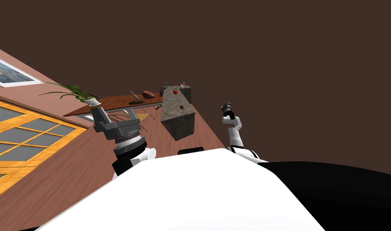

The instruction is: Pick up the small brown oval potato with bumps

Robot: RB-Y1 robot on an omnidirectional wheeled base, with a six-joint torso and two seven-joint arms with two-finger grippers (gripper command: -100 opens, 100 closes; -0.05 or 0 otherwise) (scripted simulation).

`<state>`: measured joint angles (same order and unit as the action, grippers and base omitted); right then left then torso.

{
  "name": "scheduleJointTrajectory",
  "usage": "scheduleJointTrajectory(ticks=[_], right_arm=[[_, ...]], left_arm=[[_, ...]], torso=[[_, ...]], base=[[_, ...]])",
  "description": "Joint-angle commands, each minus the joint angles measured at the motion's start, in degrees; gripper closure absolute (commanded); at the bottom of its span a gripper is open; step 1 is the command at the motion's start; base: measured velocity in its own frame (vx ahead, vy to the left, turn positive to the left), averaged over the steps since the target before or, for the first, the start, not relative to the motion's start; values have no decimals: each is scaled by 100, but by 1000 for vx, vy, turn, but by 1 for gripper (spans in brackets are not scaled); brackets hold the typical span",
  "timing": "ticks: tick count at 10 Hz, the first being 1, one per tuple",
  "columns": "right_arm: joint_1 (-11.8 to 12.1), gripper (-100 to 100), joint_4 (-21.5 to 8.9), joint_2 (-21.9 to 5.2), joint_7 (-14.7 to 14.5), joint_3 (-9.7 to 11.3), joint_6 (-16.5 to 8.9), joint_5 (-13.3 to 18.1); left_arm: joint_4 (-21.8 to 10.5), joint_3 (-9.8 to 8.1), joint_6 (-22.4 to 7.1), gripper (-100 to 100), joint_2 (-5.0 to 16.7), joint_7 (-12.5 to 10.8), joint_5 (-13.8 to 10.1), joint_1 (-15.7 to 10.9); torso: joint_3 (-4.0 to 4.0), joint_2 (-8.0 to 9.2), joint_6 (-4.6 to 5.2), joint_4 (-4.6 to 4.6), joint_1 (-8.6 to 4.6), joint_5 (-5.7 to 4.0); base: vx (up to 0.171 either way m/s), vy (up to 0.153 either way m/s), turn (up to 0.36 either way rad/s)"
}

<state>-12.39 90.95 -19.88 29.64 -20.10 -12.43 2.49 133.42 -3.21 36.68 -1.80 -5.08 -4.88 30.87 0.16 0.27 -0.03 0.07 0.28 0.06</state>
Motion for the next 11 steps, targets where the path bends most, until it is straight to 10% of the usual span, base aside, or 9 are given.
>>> scheduleJointTrajectory(ticks=[1, 11], right_arm=[[-132, -100, -286, -62, 111, -64, -286, -27], [-1068, -100, -1628, -578, 849, -558, -1704, -231]], left_arm=[[0, 0, 0, 0, 0, 0, 0, 0], [0, -1, 0, 0, 0, 0, 0, 1]], torso=[[0, 0, 0, 0, 0, 0], [-8, -15, 4, -3, -7, -1]], base=[[-62, 59, 27], [-42, 51, 55]])
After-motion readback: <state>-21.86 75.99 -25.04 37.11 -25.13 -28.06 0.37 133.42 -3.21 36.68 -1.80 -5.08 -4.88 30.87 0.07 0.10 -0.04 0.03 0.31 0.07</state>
